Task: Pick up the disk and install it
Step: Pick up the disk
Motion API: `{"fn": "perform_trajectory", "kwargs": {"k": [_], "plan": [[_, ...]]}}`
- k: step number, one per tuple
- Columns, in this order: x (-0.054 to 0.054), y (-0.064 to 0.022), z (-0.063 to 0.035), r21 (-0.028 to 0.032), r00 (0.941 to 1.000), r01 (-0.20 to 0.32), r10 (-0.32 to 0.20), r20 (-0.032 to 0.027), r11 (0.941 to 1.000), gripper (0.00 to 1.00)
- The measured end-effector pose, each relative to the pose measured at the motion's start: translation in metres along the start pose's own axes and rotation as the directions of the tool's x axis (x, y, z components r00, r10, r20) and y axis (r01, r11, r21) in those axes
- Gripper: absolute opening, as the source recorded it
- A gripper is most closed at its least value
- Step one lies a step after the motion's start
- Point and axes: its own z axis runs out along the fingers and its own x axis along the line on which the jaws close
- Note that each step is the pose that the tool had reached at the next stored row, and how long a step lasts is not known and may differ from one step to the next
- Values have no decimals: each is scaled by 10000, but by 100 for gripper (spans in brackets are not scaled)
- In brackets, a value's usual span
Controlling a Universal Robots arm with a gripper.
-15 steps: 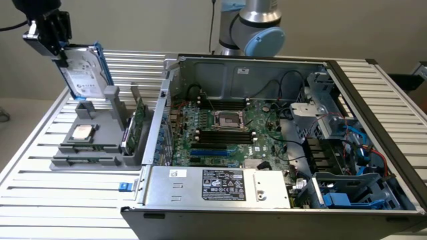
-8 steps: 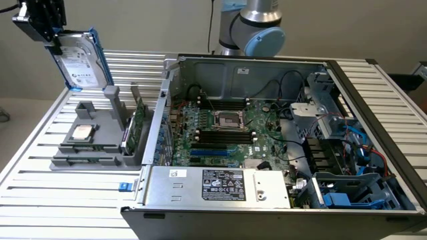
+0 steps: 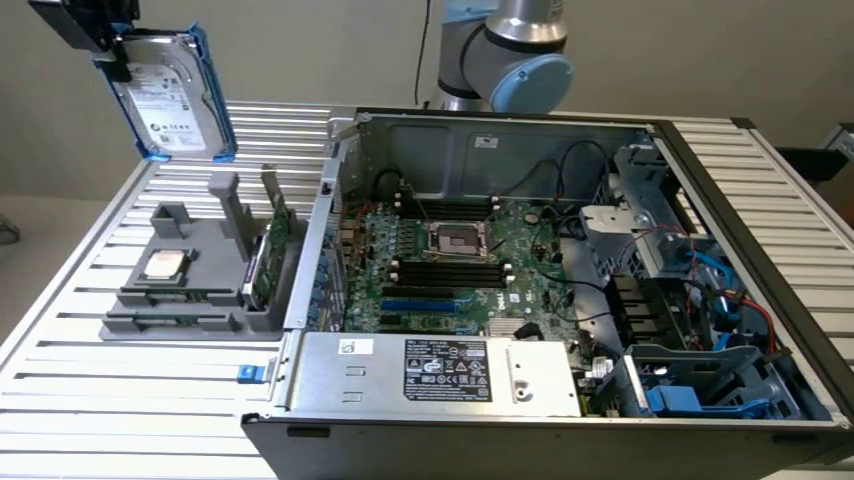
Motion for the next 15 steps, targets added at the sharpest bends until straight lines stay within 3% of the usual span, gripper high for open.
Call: {"fn": "perform_trajectory", "kwargs": {"k": [8, 15], "plan": [[29, -286, -314, -104, 10000, 8, -7, 70, 9999, 33], [52, -548, -523, -223, 9999, 14, -11, 148, 9998, 33]]}}
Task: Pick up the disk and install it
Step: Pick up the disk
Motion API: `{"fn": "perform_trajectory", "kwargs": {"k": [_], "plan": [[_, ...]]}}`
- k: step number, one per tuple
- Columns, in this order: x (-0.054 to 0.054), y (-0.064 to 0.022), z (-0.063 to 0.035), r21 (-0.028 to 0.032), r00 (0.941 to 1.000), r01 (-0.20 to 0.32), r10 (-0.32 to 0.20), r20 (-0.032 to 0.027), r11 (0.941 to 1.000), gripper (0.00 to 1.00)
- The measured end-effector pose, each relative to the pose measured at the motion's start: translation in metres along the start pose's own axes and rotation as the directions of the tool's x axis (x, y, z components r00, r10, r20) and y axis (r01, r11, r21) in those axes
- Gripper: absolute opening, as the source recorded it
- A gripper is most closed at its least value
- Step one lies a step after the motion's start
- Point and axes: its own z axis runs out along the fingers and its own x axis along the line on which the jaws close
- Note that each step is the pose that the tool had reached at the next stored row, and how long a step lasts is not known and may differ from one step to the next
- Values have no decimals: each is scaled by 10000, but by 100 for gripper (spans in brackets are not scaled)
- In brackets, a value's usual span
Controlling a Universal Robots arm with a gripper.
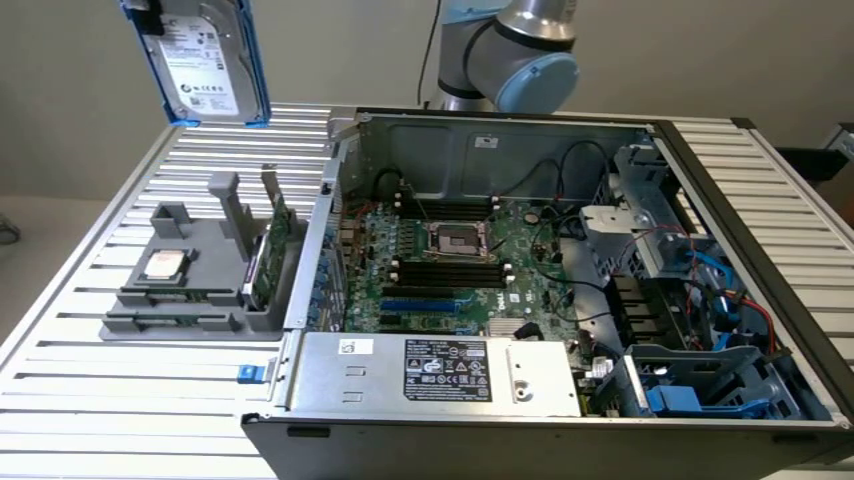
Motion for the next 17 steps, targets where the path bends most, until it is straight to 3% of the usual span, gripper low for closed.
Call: {"fn": "perform_trajectory", "kwargs": {"k": [6, 17], "plan": [[18, -223, -156, -123, 10000, 5, -4, 66, 9999, 33], [64, -698, -280, -286, 9998, 17, -12, 196, 9996, 33]]}}
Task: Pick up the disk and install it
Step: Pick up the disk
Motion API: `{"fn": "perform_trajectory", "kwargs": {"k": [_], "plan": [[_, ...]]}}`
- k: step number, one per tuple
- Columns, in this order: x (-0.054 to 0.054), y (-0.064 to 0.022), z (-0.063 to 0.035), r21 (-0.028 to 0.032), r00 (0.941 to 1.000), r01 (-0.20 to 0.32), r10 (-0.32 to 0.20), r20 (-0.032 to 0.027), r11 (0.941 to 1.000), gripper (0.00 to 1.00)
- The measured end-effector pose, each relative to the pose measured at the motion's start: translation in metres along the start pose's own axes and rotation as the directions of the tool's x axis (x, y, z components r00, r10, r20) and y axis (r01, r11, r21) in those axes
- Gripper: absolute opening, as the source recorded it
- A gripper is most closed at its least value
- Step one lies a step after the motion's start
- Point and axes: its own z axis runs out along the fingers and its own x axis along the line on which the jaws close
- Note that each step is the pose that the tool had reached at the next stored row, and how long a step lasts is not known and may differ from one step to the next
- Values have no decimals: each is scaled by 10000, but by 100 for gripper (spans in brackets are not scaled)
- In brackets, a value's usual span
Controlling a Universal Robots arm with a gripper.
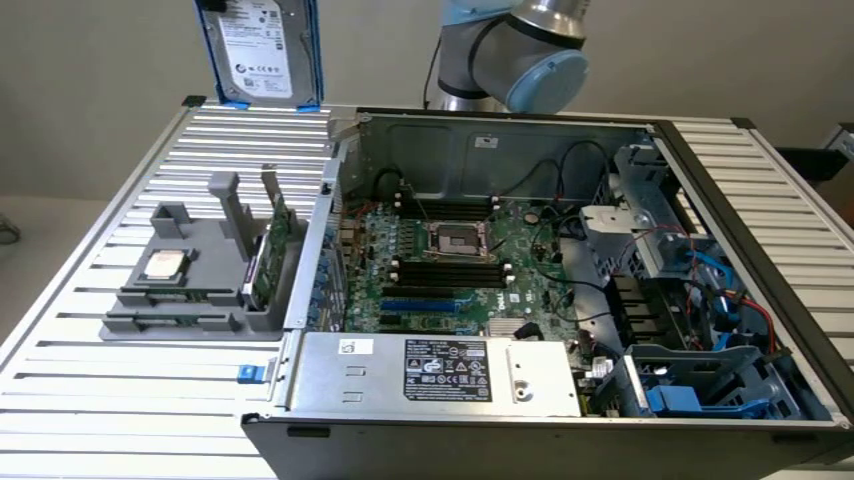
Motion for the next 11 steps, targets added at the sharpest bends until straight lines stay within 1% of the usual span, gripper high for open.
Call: {"fn": "perform_trajectory", "kwargs": {"k": [8, 11], "plan": [[40, -342, -84, -128, 10000, 6, -5, 76, 9999, 33], [58, -473, -109, -161, 9999, 9, -7, 104, 9999, 33]]}}
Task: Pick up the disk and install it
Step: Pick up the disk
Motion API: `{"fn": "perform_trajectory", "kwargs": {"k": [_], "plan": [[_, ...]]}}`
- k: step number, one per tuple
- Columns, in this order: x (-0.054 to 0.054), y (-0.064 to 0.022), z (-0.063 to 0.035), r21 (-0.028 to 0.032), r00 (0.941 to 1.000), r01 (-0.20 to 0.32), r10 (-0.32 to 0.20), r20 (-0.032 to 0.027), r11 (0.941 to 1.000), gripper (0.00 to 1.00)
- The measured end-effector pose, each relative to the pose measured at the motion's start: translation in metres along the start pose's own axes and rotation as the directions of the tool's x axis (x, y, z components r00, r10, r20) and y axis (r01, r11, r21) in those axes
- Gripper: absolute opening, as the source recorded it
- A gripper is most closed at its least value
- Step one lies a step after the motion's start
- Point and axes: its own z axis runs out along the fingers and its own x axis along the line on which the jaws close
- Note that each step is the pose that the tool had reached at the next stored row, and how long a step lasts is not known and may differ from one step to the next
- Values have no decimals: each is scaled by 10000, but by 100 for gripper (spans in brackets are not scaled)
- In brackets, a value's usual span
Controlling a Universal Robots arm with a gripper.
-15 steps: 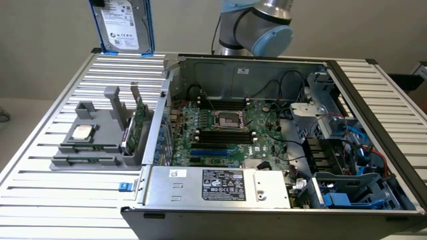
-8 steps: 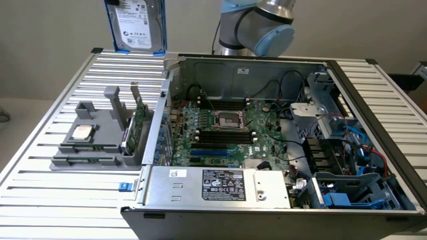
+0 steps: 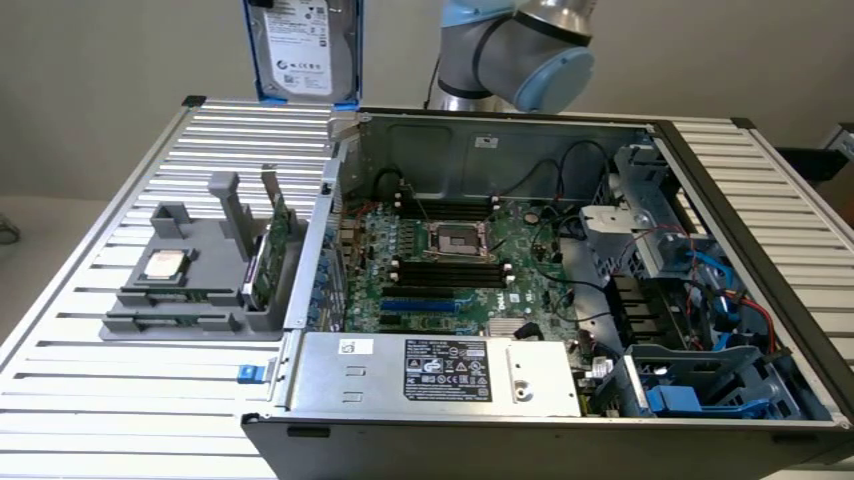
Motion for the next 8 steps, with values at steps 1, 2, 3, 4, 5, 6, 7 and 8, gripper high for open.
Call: {"fn": "perform_trajectory", "kwargs": {"k": [1, 2, 3, 4, 5, 6, 7, 8], "plan": [[7, -44, -6, -2, 10000, 1, -1, 12, 10000, 33], [14, -88, -11, -2, 10000, 2, -2, 23, 10000, 33], [23, -134, -17, -2, 10000, 4, -4, 35, 10000, 33], [32, -179, -23, -2, 10000, 5, -5, 44, 10000, 33], [41, -222, -28, -1, 10000, 6, -6, 53, 10000, 33], [53, -270, -34, -1, 10000, 7, -7, 62, 10000, 33], [65, -315, -40, -1, 10000, 8, -8, 69, 10000, 33], [78, -354, -45, -1, 10000, 8, -8, 76, 10000, 33]]}}
